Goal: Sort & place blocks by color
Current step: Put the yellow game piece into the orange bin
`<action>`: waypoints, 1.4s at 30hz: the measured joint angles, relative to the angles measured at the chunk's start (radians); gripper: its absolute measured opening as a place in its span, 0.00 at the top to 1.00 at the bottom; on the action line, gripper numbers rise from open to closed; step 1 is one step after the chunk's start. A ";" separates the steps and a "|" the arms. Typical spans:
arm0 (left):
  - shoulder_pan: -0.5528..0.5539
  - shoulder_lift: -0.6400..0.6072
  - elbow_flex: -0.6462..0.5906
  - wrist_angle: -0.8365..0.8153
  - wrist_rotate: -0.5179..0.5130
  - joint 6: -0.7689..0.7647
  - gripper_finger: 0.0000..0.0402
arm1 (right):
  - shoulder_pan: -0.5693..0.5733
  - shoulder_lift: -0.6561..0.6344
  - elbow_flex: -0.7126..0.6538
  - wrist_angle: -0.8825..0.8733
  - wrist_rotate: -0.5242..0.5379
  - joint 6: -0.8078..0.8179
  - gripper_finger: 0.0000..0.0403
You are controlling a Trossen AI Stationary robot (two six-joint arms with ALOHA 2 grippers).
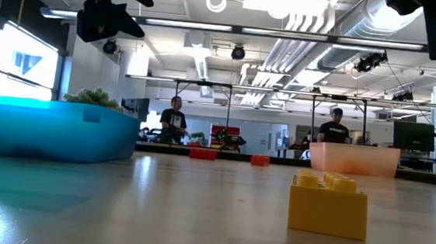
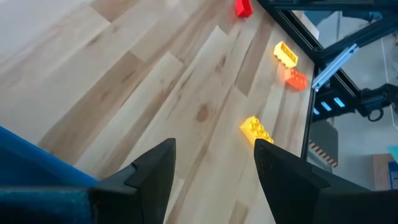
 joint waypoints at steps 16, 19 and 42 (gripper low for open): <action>0.030 0.000 0.000 0.000 0.000 0.000 0.49 | 0.176 0.000 -0.004 -0.171 -0.009 0.462 0.41; 0.029 0.000 0.000 0.012 0.000 0.000 0.49 | 0.206 0.000 -0.022 -0.164 -0.040 0.531 0.41; 0.067 0.000 0.000 0.105 0.001 0.034 0.49 | 0.334 0.003 -0.313 0.445 -0.217 0.663 0.41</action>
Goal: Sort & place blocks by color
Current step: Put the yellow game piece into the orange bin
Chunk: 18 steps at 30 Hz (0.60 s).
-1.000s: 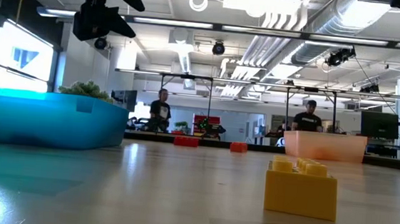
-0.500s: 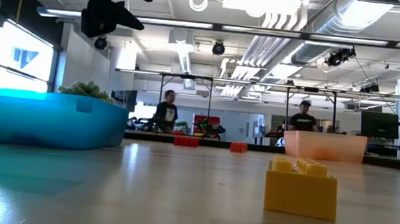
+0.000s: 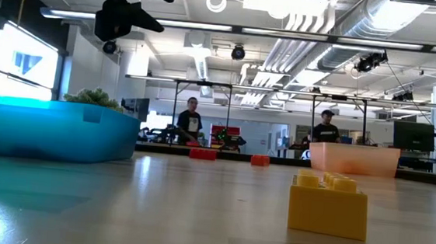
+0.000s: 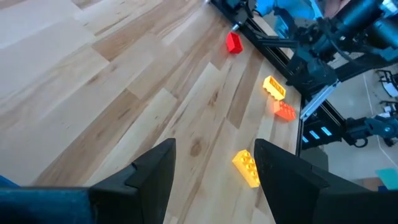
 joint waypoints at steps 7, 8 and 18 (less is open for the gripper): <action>0.000 0.000 0.000 -0.001 0.002 0.000 0.49 | 0.003 0.069 -0.012 0.029 -0.057 0.003 0.41; 0.000 0.000 0.000 0.000 0.002 0.000 0.49 | 0.005 0.078 -0.012 0.035 -0.064 0.003 0.41; 0.001 0.000 0.000 -0.001 0.001 0.000 0.49 | 0.020 0.184 -0.012 0.083 -0.081 0.000 0.41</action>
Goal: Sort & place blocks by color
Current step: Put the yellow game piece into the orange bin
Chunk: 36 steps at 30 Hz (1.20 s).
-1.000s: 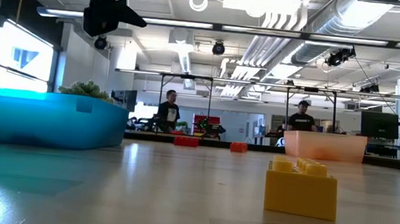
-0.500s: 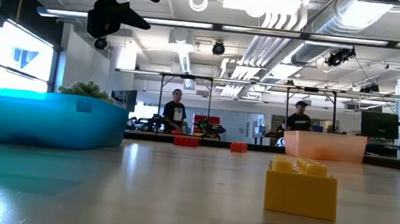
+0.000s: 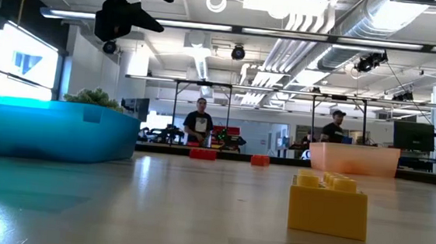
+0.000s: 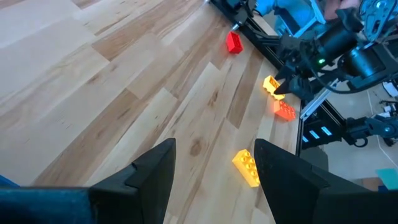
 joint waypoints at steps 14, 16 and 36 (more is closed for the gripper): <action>0.000 0.000 0.000 -0.001 -0.002 0.000 0.49 | 0.006 0.083 0.002 0.037 -0.029 -0.008 0.54; 0.000 0.000 0.000 -0.001 -0.002 0.012 0.49 | 0.006 0.085 0.003 0.043 -0.022 -0.015 0.61; 0.000 0.000 0.000 0.000 -0.006 0.052 0.49 | -0.038 0.066 0.000 0.055 0.027 -0.014 0.72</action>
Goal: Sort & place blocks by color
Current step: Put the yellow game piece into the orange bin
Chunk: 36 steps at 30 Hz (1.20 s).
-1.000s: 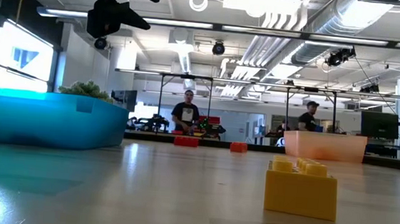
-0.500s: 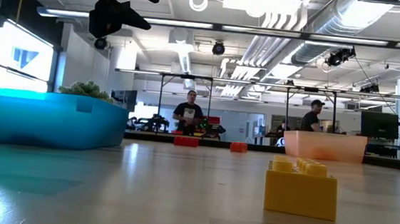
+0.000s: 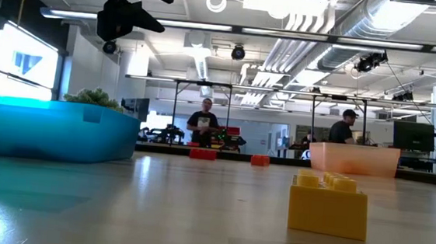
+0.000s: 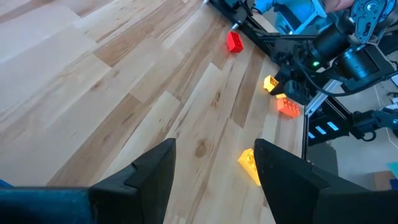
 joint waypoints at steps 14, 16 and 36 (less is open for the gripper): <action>0.000 0.000 0.000 -0.001 0.004 0.085 0.49 | -0.114 -0.017 0.037 0.004 0.256 -0.021 0.72; 0.000 0.000 0.000 -0.001 0.004 0.106 0.49 | -0.127 -0.017 0.051 0.002 0.299 -0.023 0.72; 0.000 0.000 0.000 -0.005 0.031 0.247 0.49 | -0.319 -0.018 0.220 -0.002 0.536 -0.286 0.72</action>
